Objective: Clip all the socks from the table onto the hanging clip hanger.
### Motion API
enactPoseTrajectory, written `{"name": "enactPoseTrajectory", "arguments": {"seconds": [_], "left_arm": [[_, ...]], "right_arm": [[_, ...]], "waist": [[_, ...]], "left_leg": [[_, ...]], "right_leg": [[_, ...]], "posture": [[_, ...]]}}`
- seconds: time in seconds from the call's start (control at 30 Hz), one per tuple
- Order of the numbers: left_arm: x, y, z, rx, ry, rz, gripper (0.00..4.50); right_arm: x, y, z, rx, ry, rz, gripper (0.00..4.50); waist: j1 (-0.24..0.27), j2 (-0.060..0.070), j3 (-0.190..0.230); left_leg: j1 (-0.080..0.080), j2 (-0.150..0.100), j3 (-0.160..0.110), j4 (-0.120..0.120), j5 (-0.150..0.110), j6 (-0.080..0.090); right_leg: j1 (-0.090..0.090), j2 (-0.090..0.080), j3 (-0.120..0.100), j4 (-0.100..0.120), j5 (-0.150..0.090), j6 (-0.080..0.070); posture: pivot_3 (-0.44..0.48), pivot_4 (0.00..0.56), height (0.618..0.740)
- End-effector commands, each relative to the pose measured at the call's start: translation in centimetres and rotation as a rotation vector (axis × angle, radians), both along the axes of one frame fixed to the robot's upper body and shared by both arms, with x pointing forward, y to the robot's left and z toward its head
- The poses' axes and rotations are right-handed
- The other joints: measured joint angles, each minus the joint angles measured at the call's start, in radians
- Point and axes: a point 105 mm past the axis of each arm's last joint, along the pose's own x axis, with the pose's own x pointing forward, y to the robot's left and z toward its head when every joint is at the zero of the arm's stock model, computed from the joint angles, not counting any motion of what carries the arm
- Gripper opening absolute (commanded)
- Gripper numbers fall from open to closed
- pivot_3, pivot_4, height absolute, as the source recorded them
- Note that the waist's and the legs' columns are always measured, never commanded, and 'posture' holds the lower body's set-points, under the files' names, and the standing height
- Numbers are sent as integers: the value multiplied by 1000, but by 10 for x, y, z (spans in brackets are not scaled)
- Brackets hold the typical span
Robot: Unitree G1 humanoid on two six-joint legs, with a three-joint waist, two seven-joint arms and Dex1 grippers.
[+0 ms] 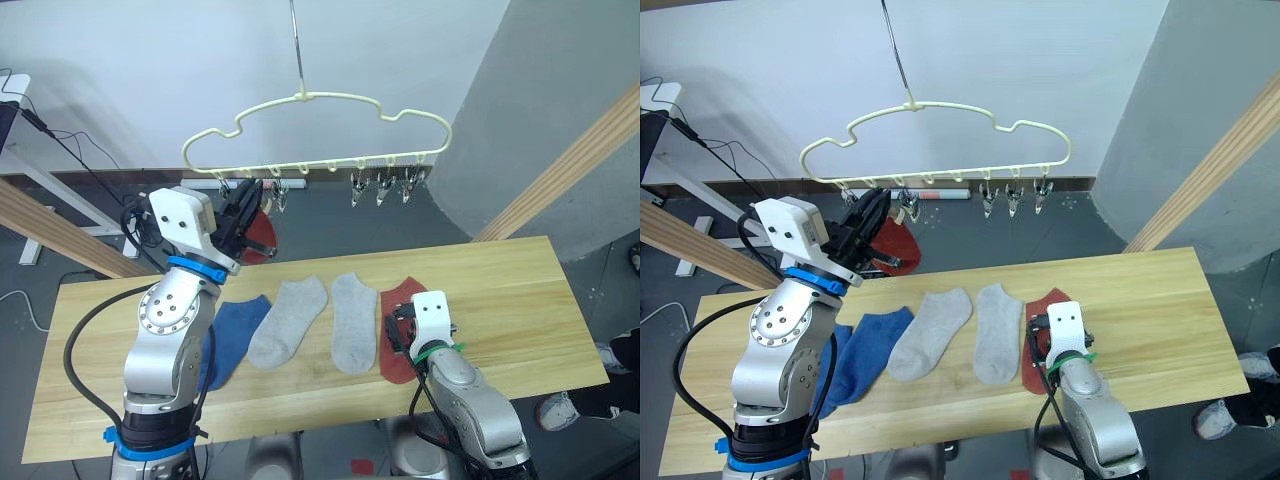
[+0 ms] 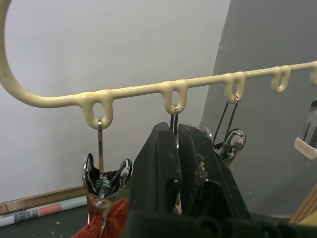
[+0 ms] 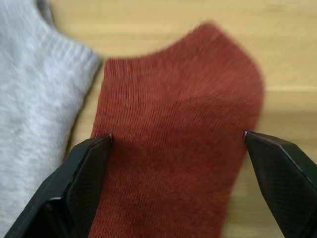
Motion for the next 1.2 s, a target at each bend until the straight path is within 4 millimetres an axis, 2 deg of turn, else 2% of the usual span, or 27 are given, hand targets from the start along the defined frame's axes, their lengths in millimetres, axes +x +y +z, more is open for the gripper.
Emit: {"name": "enactPoseTrajectory", "arguments": {"seconds": [0.03,0.1,0.33,0.4,0.43,0.47,0.57,0.6,0.7,0.77,0.83,1.03,1.2], "left_arm": [[-10,-3,11,5,-43,-29,0],[-10,-2,9,0,-28,-38,0],[-10,-2,8,-1,-5,-60,0],[-9,-2,8,-12,8,-75,0],[-10,-3,8,-28,22,-92,0],[-10,-4,8,-40,32,-104,0],[-11,-6,10,-53,50,-138,0],[-12,-6,12,-59,61,-161,0],[-12,-7,17,-87,91,-212,0],[-11,-9,21,-119,109,-235,0],[-10,-10,24,-139,121,-248,0],[-14,-18,27,-162,149,-298,0],[-16,-20,28,-174,166,-321,0]], "right_arm": [[-7,-3,-13,16,57,-2,4295],[-9,-4,-16,17,71,6,3879],[-7,-9,-12,-21,47,21,1431],[-4,-13,-7,-15,35,18,699],[1,-14,4,-23,0,48,243],[4,-15,12,-31,-25,72,26],[10,-11,33,-67,-94,195,26],[12,0,52,-118,-170,349,26],[5,27,88,-269,-331,725,26],[0,40,99,-344,-403,914,26],[-4,48,103,-376,-446,1019,26],[-7,78,115,-393,-580,1199,26],[4,95,123,-381,-639,1212,26]], "waist": [[0,0,0],[0,0,0],[0,0,0],[0,0,0],[0,0,0],[0,0,0],[0,0,2],[-2,0,5],[-5,0,19],[-5,0,22],[-2,0,23],[-1,-2,24],[4,-3,25]], "left_leg": [[0,0,0,0,0,0],[0,0,0,0,0,0],[1,0,0,0,0,0],[1,0,0,0,0,0],[1,0,0,0,0,0],[1,0,0,0,0,0],[1,0,1,0,0,0],[1,0,1,0,0,0],[2,-2,4,1,0,0],[2,-2,4,1,0,0],[3,2,3,0,0,0],[1,2,3,0,-2,-2],[1,2,2,1,-1,-2]], "right_leg": [[0,0,0,0,0,0],[0,0,0,0,0,0],[0,1,0,0,-1,2],[0,1,0,0,-2,3],[0,1,0,0,-2,3],[0,1,0,0,-2,3],[0,1,2,0,-1,3],[0,1,2,0,-1,3],[0,2,4,0,0,5],[0,5,4,0,1,5],[0,9,3,-1,0,5],[0,6,4,-1,4,-1],[0,5,3,-1,4,-1]], "posture": [[-219,408,740],[-218,407,740],[-218,408,740],[-223,411,740],[-223,411,740],[-223,411,740],[-229,414,740],[-231,414,740],[-235,417,740],[-234,416,740],[-233,415,740],[-229,411,740],[-225,407,740]]}}
